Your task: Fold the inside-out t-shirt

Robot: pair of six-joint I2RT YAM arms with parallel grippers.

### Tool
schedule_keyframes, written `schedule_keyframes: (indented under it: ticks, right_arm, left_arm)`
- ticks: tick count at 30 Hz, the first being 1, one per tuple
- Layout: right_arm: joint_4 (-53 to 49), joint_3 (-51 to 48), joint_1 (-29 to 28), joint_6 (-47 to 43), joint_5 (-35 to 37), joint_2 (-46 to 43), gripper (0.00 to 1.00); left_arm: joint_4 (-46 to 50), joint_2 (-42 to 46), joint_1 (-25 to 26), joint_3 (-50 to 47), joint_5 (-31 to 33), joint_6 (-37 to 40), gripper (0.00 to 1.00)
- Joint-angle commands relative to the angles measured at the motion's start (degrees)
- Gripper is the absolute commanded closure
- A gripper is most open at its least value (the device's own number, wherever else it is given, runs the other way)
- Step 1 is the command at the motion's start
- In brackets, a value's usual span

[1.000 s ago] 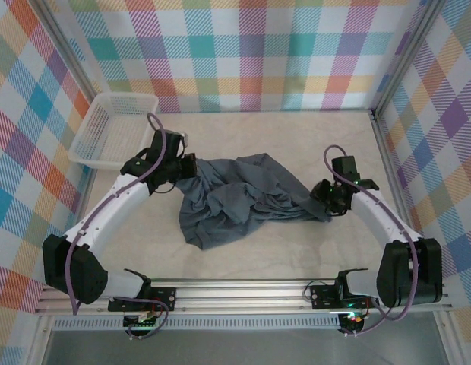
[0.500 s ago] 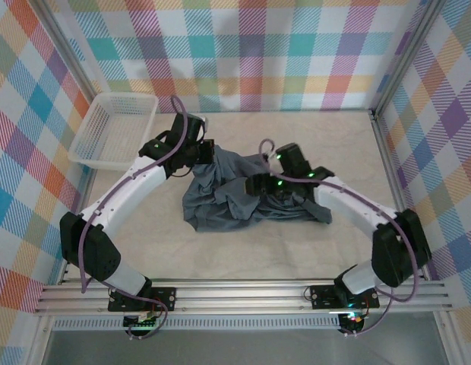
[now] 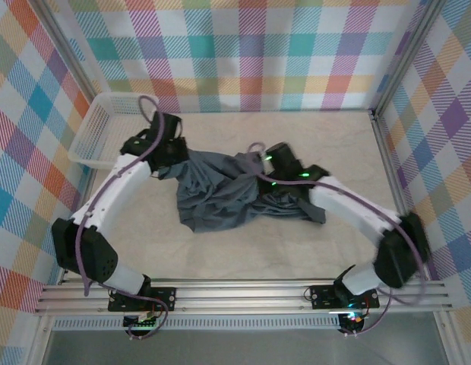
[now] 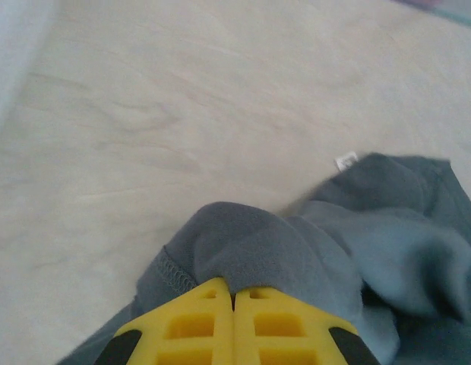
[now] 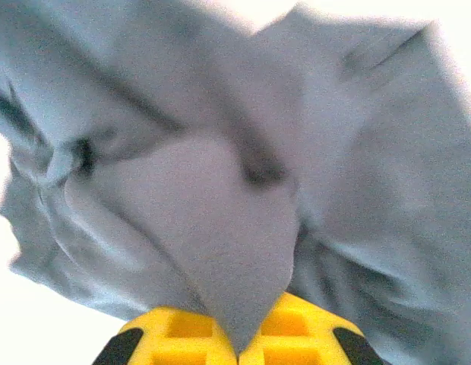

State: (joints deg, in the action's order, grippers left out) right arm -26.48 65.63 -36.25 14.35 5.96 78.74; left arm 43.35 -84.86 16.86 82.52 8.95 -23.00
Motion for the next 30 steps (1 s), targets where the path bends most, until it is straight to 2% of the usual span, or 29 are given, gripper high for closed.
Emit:
schedule_keyframes:
  ticks: [1, 3, 6, 9, 12, 14, 17, 19, 20, 22, 23, 25, 27, 30]
  right_arm:
    - [-2.7, 2.3, 9.6, 4.3, 6.0, -16.5, 1.00]
    - [-2.8, 2.2, 14.7, 6.4, 7.5, -23.4, 1.00]
    - [-3.6, 1.2, 16.9, 4.7, 10.8, -27.3, 1.00]
    - [-8.9, -0.5, 18.7, 7.3, 13.5, -23.9, 1.00]
    - [-12.5, -4.3, 21.3, 11.4, 13.8, -16.6, 1.00]
    - [-12.5, -7.8, 24.1, 14.2, 13.2, -12.4, 1.00]
    - [-10.4, -11.5, 28.2, 15.6, 8.0, -8.1, 1.00]
    - [-11.3, -10.8, 29.1, 14.6, 5.6, -4.7, 0.91]
    - [-12.8, -9.5, 29.3, 13.3, 4.1, -3.0, 0.81]
    - [-14.8, -8.1, 29.2, 10.5, 1.2, -2.1, 0.52]
    - [-15.4, -8.2, 29.2, 9.7, 0.1, -2.6, 0.44]
    - [-15.4, -9.7, 29.1, 9.2, -0.7, -4.3, 0.37]
    - [-15.8, -11.7, 28.9, 11.6, -2.2, -5.7, 0.35]
    - [-15.5, -14.7, 26.8, 17.4, -7.1, -5.9, 0.36]
  left_arm:
    - [2.9, 7.6, -5.9, -0.1, -0.1, -0.7, 1.00]
    - [3.2, 9.4, -7.3, 0.1, -0.9, 0.1, 1.00]
    - [2.3, 10.9, -7.5, -0.7, -1.9, 0.7, 1.00]
    - [0.4, 9.4, -7.5, -3.5, -3.4, -0.3, 0.98]
    - [-1.0, 4.8, -7.5, -6.6, -6.3, -1.2, 0.95]
    - [-2.9, 1.8, -7.5, -9.8, -6.8, -1.6, 0.89]
    - [-5.3, -0.8, -7.4, -14.0, -5.3, -0.7, 0.69]
    - [-4.8, -1.9, -7.4, -14.7, -4.9, 1.2, 0.59]
    - [-3.7, -1.9, -7.3, -14.7, -4.6, 2.4, 0.56]
    - [-1.9, -0.4, -6.6, -14.9, -4.1, 4.0, 0.53]
    - [-1.0, 0.9, -5.8, -15.6, -4.0, 3.6, 0.52]
    - [-1.2, 3.9, -3.1, -18.5, -5.0, 0.8, 0.52]
    - [-3.4, 7.0, 1.5, -23.1, -6.1, -2.6, 0.51]
    - [-4.7, 10.2, 6.5, -29.0, -3.9, -8.9, 0.52]
